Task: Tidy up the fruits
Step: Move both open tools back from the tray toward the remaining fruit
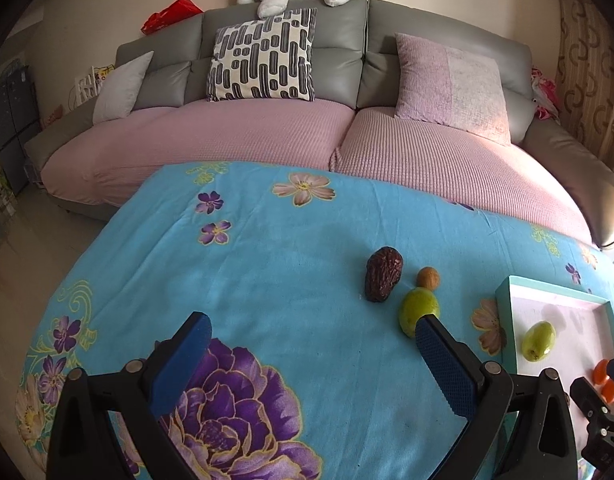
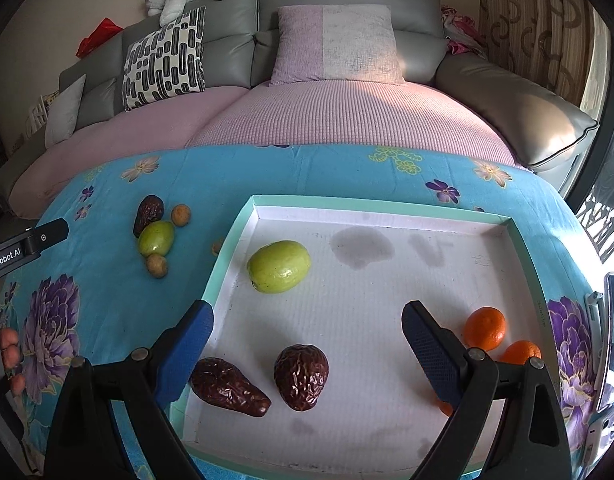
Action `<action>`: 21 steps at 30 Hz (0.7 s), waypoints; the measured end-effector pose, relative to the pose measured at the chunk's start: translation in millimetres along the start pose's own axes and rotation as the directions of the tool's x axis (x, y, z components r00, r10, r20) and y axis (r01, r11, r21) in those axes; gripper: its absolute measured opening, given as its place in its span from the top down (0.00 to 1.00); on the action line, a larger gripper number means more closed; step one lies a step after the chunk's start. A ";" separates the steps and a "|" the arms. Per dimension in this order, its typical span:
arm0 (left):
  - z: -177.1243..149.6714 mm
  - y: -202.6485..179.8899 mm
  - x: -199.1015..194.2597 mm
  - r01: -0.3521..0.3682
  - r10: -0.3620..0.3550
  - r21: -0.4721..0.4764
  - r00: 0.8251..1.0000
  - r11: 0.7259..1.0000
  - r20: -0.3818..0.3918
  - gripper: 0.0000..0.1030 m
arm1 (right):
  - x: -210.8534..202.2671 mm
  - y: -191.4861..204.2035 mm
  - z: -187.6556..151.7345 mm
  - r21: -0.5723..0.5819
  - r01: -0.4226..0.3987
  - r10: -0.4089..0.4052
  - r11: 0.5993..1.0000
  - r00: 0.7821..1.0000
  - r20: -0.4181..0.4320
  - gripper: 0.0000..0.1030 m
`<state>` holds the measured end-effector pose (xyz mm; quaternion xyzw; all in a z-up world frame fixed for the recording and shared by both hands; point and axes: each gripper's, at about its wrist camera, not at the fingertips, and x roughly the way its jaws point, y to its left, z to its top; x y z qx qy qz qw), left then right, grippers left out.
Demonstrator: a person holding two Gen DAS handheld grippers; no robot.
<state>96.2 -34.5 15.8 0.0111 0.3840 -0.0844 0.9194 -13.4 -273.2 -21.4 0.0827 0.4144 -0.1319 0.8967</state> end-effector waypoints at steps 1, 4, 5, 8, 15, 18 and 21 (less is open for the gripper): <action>1.4 3.6 -0.2 0.003 -0.003 -0.011 1.000 1.000 0.013 0.00 | 0.2 2.3 0.6 0.000 -0.008 0.008 1.000 1.000 0.003 0.07; 5.9 15.2 1.7 0.015 -0.013 -0.048 0.999 0.999 0.040 0.00 | -0.9 9.5 3.6 -0.006 -0.008 0.008 1.000 1.000 0.018 0.07; 7.5 18.4 3.5 0.023 -0.021 -0.054 0.999 0.998 0.038 0.00 | -1.5 11.8 4.9 -0.007 -0.012 0.012 1.000 1.000 0.023 0.07; 12.7 27.2 8.5 0.095 -0.094 -0.067 0.995 0.993 0.025 0.00 | -1.5 19.5 9.4 -0.005 -0.037 0.038 0.999 0.999 0.036 0.08; 28.3 33.2 20.9 0.097 -0.098 -0.068 0.995 0.993 -0.014 0.00 | 9.7 42.7 20.7 -0.025 -0.110 0.110 0.994 0.994 0.017 0.26; 35.3 32.2 29.9 0.097 -0.100 -0.054 0.994 0.994 -0.053 0.00 | 17.3 53.6 28.0 -0.031 -0.136 0.136 0.990 0.991 0.000 0.40; 45.8 29.8 36.1 0.095 -0.096 -0.024 0.993 0.995 -0.066 0.00 | 21.0 65.0 37.0 -0.040 -0.178 0.178 0.983 0.984 -0.004 0.40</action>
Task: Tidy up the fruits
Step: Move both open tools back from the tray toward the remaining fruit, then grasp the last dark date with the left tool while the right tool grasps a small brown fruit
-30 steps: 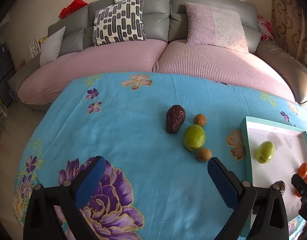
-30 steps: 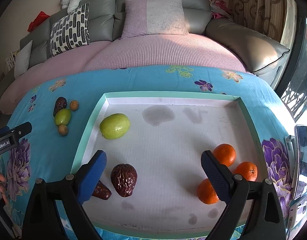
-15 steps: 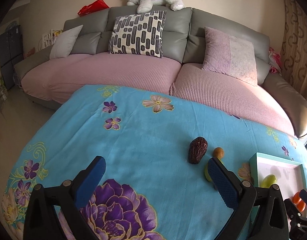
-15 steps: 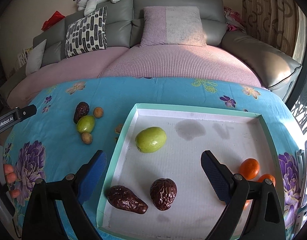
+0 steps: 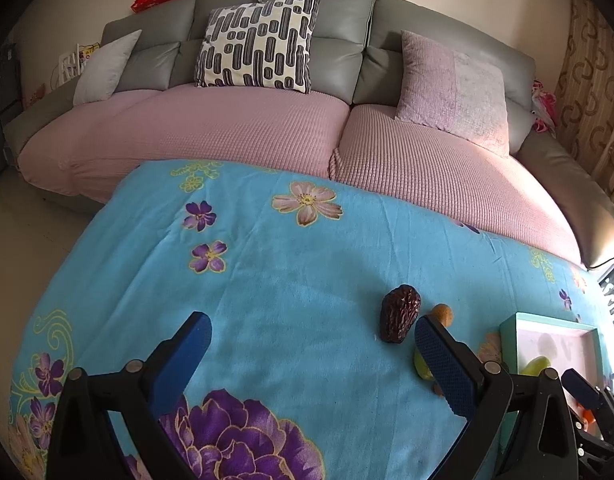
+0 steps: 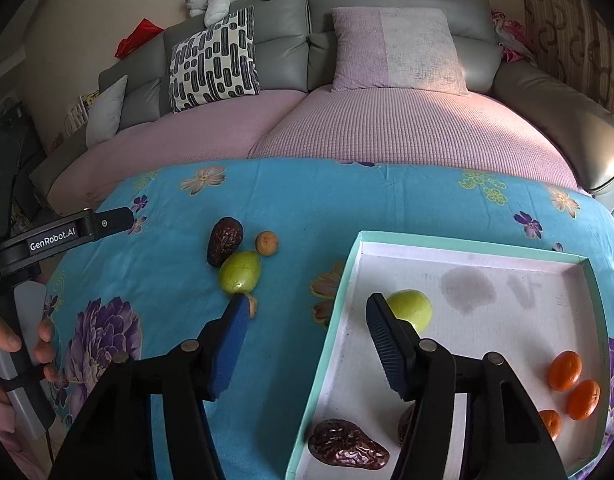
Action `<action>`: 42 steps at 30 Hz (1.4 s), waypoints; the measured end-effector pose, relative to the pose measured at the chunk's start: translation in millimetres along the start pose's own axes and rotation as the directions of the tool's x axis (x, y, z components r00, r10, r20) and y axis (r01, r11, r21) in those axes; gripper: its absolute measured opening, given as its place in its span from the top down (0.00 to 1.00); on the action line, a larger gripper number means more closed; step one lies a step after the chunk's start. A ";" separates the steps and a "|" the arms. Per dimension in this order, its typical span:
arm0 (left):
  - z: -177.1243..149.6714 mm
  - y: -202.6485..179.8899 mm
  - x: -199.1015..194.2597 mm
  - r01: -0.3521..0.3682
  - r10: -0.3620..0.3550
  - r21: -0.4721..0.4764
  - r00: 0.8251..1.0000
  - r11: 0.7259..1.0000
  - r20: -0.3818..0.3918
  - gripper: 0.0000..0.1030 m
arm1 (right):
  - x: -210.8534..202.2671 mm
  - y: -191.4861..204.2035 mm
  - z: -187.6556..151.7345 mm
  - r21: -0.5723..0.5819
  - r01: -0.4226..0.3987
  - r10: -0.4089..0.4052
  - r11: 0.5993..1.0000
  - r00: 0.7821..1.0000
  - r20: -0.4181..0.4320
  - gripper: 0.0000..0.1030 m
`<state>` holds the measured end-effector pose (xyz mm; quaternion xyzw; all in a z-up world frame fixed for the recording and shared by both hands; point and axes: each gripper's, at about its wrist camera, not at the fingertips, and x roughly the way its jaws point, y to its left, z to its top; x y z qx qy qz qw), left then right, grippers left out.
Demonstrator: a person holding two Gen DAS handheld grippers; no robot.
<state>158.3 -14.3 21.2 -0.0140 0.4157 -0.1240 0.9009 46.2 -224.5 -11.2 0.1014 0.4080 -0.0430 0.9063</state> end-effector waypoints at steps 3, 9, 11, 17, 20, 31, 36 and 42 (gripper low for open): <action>13.4 -0.7 5.3 0.026 -0.026 0.011 1.000 1.000 -0.012 0.01 | 6.6 10.0 10.2 -0.015 -0.021 0.021 1.000 1.000 -0.007 0.47; 35.9 -8.5 19.1 0.067 -0.065 0.063 0.997 0.996 -0.043 0.04 | 18.9 22.4 29.3 -0.025 -0.056 0.055 0.998 0.998 -0.016 0.55; 40.3 -10.7 25.6 0.083 -0.079 0.066 0.995 0.994 -0.062 0.05 | 24.9 27.5 33.1 -0.040 -0.063 0.062 0.997 0.998 -0.029 0.56; 45.0 -22.1 48.5 0.107 -0.095 0.094 0.988 0.990 -0.123 0.09 | 49.6 40.3 27.9 -0.082 -0.086 0.078 0.993 0.992 -0.096 0.60; 43.8 -25.6 59.9 0.108 -0.093 0.097 0.984 0.989 -0.152 0.09 | 59.3 41.8 21.6 -0.079 -0.098 0.088 0.992 0.988 -0.126 0.60; 25.9 -51.3 99.3 0.173 -0.138 0.103 0.950 0.980 -0.279 0.12 | 88.9 44.3 1.4 -0.078 -0.114 0.095 0.990 0.971 -0.220 0.62; 17.2 -57.4 113.8 0.186 -0.152 0.077 0.935 0.979 -0.321 0.16 | 94.7 44.0 -3.1 -0.068 -0.131 0.112 0.989 0.966 -0.233 0.69; 12.0 -57.4 123.7 0.192 -0.163 0.050 0.922 0.980 -0.350 0.31 | 96.5 40.4 -3.6 -0.043 -0.150 0.137 0.988 0.964 -0.230 0.77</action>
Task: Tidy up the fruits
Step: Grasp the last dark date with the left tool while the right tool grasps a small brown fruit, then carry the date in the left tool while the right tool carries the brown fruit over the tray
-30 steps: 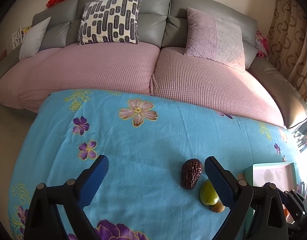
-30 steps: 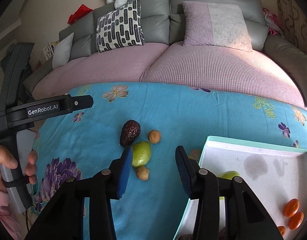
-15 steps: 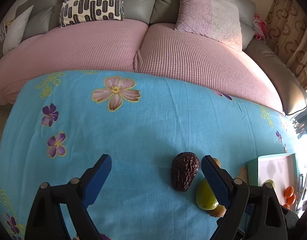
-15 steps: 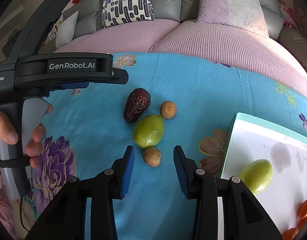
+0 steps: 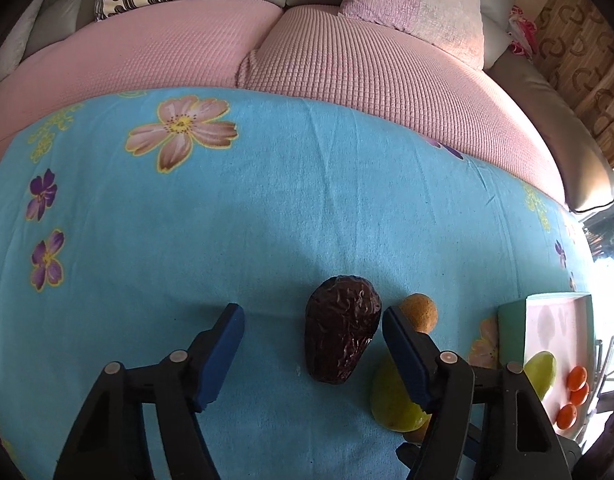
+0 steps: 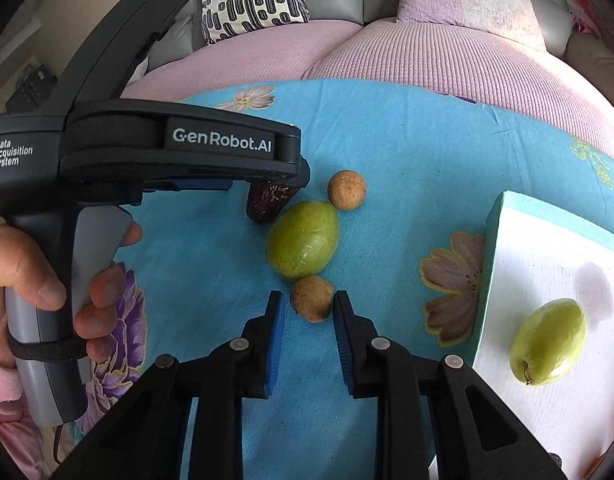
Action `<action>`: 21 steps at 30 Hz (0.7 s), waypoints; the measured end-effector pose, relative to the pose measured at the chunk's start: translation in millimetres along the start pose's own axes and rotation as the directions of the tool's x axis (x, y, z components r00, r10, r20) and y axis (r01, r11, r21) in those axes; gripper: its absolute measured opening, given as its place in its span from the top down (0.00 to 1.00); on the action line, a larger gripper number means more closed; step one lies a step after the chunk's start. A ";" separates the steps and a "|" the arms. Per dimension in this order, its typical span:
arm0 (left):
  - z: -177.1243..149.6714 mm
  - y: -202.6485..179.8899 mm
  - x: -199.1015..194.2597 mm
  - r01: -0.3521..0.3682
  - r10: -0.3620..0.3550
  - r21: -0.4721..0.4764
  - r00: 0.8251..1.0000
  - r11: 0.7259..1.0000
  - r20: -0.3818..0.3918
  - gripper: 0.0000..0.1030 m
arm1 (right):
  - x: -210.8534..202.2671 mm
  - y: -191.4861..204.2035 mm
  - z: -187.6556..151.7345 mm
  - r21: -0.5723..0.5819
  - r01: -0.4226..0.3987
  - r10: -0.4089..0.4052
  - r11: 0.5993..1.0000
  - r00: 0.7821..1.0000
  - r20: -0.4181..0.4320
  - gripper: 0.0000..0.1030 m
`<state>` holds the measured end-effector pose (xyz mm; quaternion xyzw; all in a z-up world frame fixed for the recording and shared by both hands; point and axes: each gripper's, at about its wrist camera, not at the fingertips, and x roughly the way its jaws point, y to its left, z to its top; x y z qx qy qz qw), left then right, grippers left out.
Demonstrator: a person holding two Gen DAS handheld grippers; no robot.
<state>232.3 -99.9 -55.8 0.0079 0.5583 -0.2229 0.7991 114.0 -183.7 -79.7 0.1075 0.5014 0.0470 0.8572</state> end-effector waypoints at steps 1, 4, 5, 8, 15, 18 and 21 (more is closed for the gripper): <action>-0.6 0.8 0.3 0.001 -0.001 -0.007 1.000 1.000 -0.001 0.31 | 0.1 -0.2 -0.3 0.001 -0.004 0.004 1.000 1.000 0.000 0.78; -1.2 0.5 -0.5 0.024 -0.024 -0.012 1.000 1.000 0.000 0.43 | -0.2 -0.9 -1.4 0.007 -0.014 0.014 1.000 1.000 0.003 0.80; -0.9 0.2 -0.5 0.036 -0.036 -0.013 0.999 0.999 0.001 0.51 | -0.8 -1.3 -2.0 0.009 -0.016 0.016 1.000 1.000 0.004 0.80; -0.7 -3.7 -2.0 0.045 -0.045 -0.010 0.999 0.999 0.007 0.62 | -3.0 -3.4 -3.5 0.012 -0.023 0.023 1.000 1.000 0.010 0.80; -8.0 -3.5 -9.2 0.064 -0.063 -0.040 0.998 0.997 0.029 0.63 | -27.6 -16.8 -10.1 0.038 -0.025 0.023 0.999 0.999 0.044 0.80; -15.2 0.1 -19.8 0.085 -0.081 -0.068 0.995 0.994 0.063 0.63 | -42.1 -22.6 -14.2 0.056 -0.018 0.015 0.998 0.998 0.059 0.80; -25.1 3.6 -34.6 0.109 -0.097 -0.102 0.989 0.989 0.109 0.63 | -58.3 -31.7 -18.1 0.076 -0.003 -0.003 0.997 0.997 0.082 0.80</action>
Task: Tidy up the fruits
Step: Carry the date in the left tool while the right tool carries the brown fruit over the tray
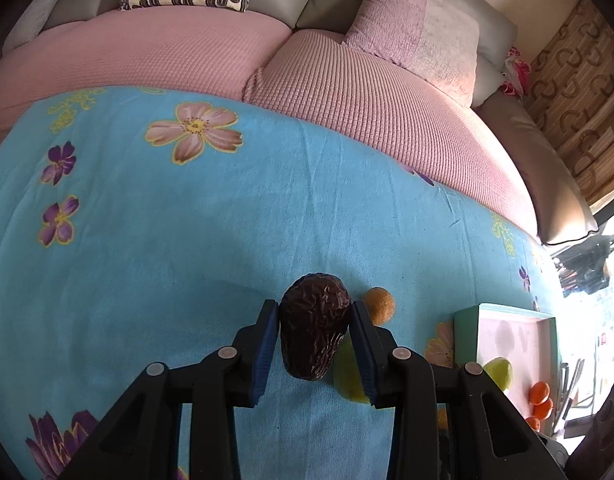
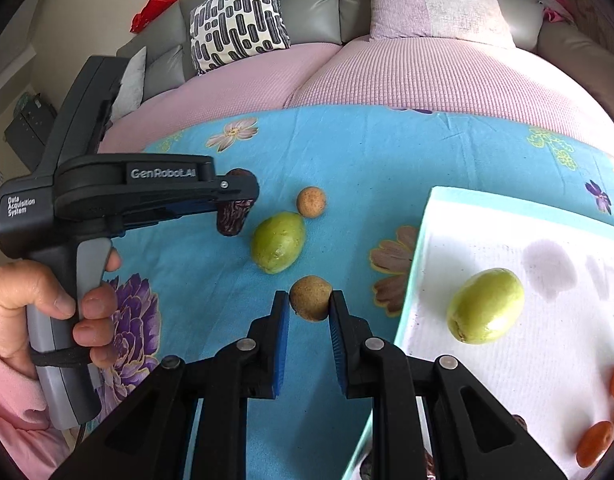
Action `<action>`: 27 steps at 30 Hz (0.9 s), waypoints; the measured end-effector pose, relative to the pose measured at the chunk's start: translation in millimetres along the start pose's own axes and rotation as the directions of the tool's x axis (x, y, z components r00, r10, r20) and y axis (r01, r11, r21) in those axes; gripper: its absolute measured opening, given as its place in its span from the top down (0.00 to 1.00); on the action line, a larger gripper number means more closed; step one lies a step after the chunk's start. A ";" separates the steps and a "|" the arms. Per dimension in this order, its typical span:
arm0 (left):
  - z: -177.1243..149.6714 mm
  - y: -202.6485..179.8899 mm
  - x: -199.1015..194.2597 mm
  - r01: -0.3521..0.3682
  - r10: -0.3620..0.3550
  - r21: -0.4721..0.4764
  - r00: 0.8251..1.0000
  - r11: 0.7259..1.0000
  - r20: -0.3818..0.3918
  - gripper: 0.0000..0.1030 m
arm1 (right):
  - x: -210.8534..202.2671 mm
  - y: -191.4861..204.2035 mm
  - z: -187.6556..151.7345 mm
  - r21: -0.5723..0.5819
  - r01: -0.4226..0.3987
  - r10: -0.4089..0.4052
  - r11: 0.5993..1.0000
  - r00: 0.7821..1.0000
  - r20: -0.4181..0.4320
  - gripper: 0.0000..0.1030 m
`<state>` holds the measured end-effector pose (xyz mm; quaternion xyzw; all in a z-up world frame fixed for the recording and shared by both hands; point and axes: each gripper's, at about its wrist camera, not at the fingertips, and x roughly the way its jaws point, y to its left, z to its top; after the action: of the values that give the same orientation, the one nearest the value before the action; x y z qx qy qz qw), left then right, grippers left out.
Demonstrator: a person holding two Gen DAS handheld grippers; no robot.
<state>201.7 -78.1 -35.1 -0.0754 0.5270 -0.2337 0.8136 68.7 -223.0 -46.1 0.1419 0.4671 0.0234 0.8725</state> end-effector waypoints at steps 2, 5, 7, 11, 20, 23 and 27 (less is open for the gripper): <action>-5.9 -0.1 -11.4 0.016 -0.015 -0.018 0.999 1.000 0.029 0.63 | -12.4 -5.8 -0.8 0.009 0.019 -0.019 1.000 1.000 0.022 0.80; -12.8 -4.3 -27.1 0.019 -0.018 -0.020 0.998 1.000 0.064 0.63 | -31.1 -16.3 -3.1 0.028 0.061 -0.062 0.998 0.997 0.050 0.80; -18.7 -8.7 -36.3 0.027 -0.025 -0.021 0.996 0.999 0.081 0.63 | -43.0 -24.1 -6.2 0.044 0.091 -0.093 0.995 0.994 0.063 0.80; -32.5 -24.3 -51.9 0.049 -0.047 -0.015 0.993 0.999 0.105 0.63 | -60.7 -45.9 -12.6 0.093 0.148 -0.155 0.985 0.985 0.073 0.80; -55.4 -84.3 -60.2 0.106 -0.113 0.090 0.990 0.990 0.080 0.63 | -98.2 -115.3 -26.2 0.251 0.304 -0.330 0.919 0.942 0.068 0.80; -61.8 -106.5 -54.6 0.116 -0.124 0.127 0.991 0.985 0.056 0.63 | -109.5 -137.8 -30.1 0.293 0.344 -0.380 0.892 0.922 0.072 0.80; -70.1 -134.9 -46.0 0.137 -0.143 0.172 0.990 0.976 0.023 0.63 | -123.5 -161.2 -33.8 0.336 0.378 -0.429 0.862 0.899 0.090 0.80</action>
<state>83.1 -166.9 22.1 -0.0466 0.4843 -0.3331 0.8077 -43.4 -391.3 -7.4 0.1774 0.4117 -0.2456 0.8595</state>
